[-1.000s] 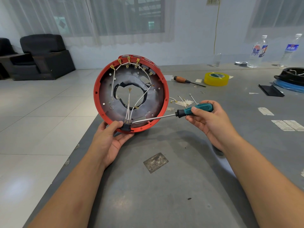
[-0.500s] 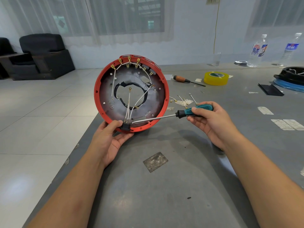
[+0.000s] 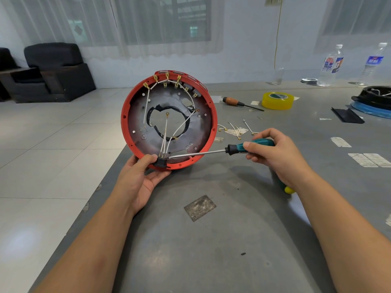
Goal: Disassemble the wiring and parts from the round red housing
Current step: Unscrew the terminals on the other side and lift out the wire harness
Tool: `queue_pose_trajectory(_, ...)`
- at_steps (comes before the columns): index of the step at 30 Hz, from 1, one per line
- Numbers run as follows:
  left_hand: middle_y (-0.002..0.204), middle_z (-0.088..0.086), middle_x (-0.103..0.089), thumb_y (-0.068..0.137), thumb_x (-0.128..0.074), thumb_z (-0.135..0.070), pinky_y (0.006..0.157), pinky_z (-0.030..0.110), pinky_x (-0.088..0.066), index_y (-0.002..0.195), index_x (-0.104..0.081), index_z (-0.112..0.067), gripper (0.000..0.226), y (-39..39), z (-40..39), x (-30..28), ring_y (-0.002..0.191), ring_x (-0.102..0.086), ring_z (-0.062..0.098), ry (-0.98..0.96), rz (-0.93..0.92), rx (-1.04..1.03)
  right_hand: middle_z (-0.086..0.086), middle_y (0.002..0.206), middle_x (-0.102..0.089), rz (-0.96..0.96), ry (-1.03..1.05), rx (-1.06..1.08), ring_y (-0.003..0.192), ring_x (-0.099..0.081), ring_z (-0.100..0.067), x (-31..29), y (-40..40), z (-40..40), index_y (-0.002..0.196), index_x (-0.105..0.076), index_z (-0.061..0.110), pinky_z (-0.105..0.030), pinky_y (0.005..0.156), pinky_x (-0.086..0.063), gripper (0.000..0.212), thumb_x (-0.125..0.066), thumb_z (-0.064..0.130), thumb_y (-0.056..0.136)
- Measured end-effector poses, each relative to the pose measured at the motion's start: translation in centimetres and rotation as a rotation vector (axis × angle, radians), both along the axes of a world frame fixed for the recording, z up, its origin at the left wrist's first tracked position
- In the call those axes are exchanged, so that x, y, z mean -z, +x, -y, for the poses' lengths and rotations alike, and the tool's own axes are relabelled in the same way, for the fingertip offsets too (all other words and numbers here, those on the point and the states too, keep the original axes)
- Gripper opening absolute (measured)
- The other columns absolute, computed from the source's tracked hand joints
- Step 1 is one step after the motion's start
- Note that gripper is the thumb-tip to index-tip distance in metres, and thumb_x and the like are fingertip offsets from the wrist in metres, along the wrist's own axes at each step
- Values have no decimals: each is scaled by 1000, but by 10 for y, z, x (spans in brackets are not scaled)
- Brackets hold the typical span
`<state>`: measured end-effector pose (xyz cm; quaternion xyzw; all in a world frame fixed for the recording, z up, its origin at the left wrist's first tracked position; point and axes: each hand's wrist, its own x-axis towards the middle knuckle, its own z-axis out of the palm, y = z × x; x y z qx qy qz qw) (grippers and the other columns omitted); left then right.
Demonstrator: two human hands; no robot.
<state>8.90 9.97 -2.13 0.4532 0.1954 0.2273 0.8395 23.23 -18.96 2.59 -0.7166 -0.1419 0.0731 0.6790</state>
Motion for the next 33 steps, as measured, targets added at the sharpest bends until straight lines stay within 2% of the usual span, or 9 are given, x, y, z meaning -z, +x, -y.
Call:
queue_pose_trajectory(3,122,23,-71,98,-61,-1,88,50,-64,129,-61,-7,31,0,-1,-1,109,-75,40,7,-2,-2,3,95,-70,305,-400,12,79,-68,-9,1,4,7,94,-69,32,-19,65,-51,33,-87,49,72)
queue_pose_trajectory(5,120,23,-71,98,-61,-1,86,49,-65,128,-61,-6,30,0,-1,0,103,-77,38,15,-2,0,16,92,-66,434,-548,-7,85,-62,-4,1,6,9,89,-69,39,-16,68,-45,37,-87,59,65)
queue_pose_trajectory(7,116,21,-72,98,-61,-1,85,49,-65,128,-61,-6,30,0,-1,0,99,-78,38,16,-1,-5,15,91,-66,554,-656,-66,89,-60,-7,1,7,8,91,-70,40,-20,72,-47,37,-84,62,66)
queue_pose_trajectory(10,113,19,-73,98,-62,-1,86,49,-65,127,-61,-7,29,1,-1,1,97,-78,37,39,-5,0,9,93,-65,790,-847,-111,91,-59,-17,3,10,5,108,-73,38,-32,76,-49,36,-73,62,81)
queue_pose_trajectory(13,111,17,-74,98,-62,-1,85,50,-65,126,-62,-7,28,2,-1,2,100,-77,40,53,-4,1,9,103,-67,1000,-984,-105,100,-61,-20,1,10,2,130,-65,42,-32,78,-39,40,-59,58,93)
queue_pose_trajectory(15,109,16,-75,98,-63,-1,86,53,-64,127,-62,-7,30,2,-1,3,103,-76,42,68,1,12,9,106,-66,1078,-1027,-123,102,-61,-21,0,7,-2,137,-58,46,-33,80,-39,42,-54,55,97)
queue_pose_trajectory(22,97,11,-78,97,-64,2,83,53,-64,126,-61,-8,31,1,4,5,102,-75,44,103,35,30,15,90,-55,1033,-994,-126,93,-62,-16,6,-4,-15,128,-60,55,-26,56,-30,48,-36,74,91)
queue_pose_trajectory(28,104,15,-76,97,-65,-2,87,55,-64,117,-64,-7,21,2,1,5,115,-71,46,73,13,18,19,91,-64,953,-900,-83,92,-61,-16,7,4,4,119,-68,51,-29,62,-40,39,-51,71,90)
queue_pose_trajectory(33,109,18,-74,98,-65,-2,85,54,-64,124,-63,-6,26,1,0,4,116,-71,46,44,8,15,15,96,-74,895,-888,-101,92,-63,-17,7,5,6,115,-71,50,-36,71,-54,35,-56,69,90)
